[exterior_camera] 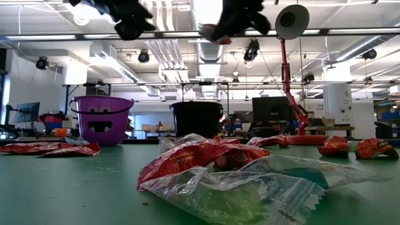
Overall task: Sort candy
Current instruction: Put the orange chocolate bar into the purple bucket
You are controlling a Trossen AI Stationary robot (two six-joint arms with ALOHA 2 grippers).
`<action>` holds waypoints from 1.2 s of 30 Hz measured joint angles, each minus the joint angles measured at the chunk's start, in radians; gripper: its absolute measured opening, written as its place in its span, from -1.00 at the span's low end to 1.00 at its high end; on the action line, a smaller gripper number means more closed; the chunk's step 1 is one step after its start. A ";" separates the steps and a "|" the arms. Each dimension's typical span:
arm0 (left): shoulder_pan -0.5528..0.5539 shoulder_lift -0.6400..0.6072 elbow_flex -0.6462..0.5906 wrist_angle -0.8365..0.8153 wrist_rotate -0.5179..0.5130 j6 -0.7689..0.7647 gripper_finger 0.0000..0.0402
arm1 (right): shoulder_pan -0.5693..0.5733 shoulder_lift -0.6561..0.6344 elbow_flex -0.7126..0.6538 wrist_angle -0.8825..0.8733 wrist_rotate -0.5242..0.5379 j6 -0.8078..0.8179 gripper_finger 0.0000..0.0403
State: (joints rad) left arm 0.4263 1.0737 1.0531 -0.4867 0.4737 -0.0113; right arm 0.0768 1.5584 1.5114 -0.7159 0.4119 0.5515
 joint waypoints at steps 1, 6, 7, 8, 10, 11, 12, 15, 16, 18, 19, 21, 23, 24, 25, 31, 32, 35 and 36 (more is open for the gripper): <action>0.000 0.004 0.000 0.021 0.016 -0.019 -0.25 | -0.001 0.024 0.029 0.000 0.000 -0.016 -0.92; 0.000 0.028 0.000 0.035 0.085 -0.054 -0.23 | -0.002 0.113 0.162 0.020 0.000 -0.102 -0.92; 0.000 0.034 0.000 0.036 0.100 -0.055 -0.23 | -0.002 0.128 0.188 0.023 0.000 -0.113 -0.92; 0.000 0.038 0.000 0.036 0.116 -0.055 -0.23 | -0.002 0.146 0.213 0.021 0.000 -0.127 -0.92; 0.000 0.046 0.000 0.037 0.138 -0.054 -0.23 | -0.004 0.170 0.251 0.021 -0.001 -0.158 -0.92; 0.000 0.049 0.000 0.038 0.142 -0.054 -0.23 | -0.004 0.185 0.270 0.014 -0.003 -0.161 -0.92; 0.000 0.052 0.000 0.039 0.142 -0.054 -0.23 | -0.004 0.198 0.289 0.014 -0.009 -0.163 -0.92; 0.001 0.065 0.000 0.042 0.151 -0.053 -0.23 | -0.008 0.228 0.341 0.015 -0.026 -0.175 -0.92; 0.001 0.069 0.000 0.042 0.167 -0.052 -0.23 | -0.008 0.236 0.359 0.016 -0.027 -0.181 -0.92; 0.001 0.077 0.000 0.048 0.205 -0.052 -0.23 | -0.011 0.255 0.392 0.015 -0.027 -0.201 -0.92; 0.001 0.080 0.000 0.054 0.218 -0.051 -0.23 | -0.012 0.264 0.407 0.015 -0.029 -0.206 -0.92; 0.000 0.084 0.000 0.065 0.225 -0.051 -0.23 | -0.016 0.283 0.435 0.014 -0.055 -0.213 -0.92; 0.001 0.086 0.000 0.080 0.224 -0.051 -0.23 | -0.019 0.300 0.457 0.011 -0.080 -0.214 -0.92; 0.001 0.086 0.000 0.086 0.224 -0.051 -0.23 | -0.023 0.305 0.462 0.010 -0.087 -0.215 -0.92; 0.001 0.085 0.000 0.094 0.224 -0.051 -0.24 | -0.024 0.307 0.463 0.008 -0.092 -0.215 -0.92; 0.001 0.081 0.000 0.053 0.220 -0.039 -0.38 | -0.025 0.307 0.463 0.011 -0.097 -0.212 -0.92; 0.001 0.083 0.000 0.047 0.220 -0.032 -0.43 | -0.025 0.306 0.462 0.011 -0.097 -0.212 -0.92; 0.001 0.087 0.000 0.046 0.219 -0.024 -0.58 | -0.025 0.305 0.461 0.011 -0.098 -0.212 -0.92; 0.001 0.089 0.000 0.051 0.219 -0.024 -0.64 | -0.025 0.305 0.461 0.011 -0.097 -0.212 -0.92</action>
State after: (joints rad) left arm 0.4274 1.1626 1.0531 -0.4357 0.6930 -0.0357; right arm 0.0513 1.8633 1.9724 -0.7053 0.3145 0.3398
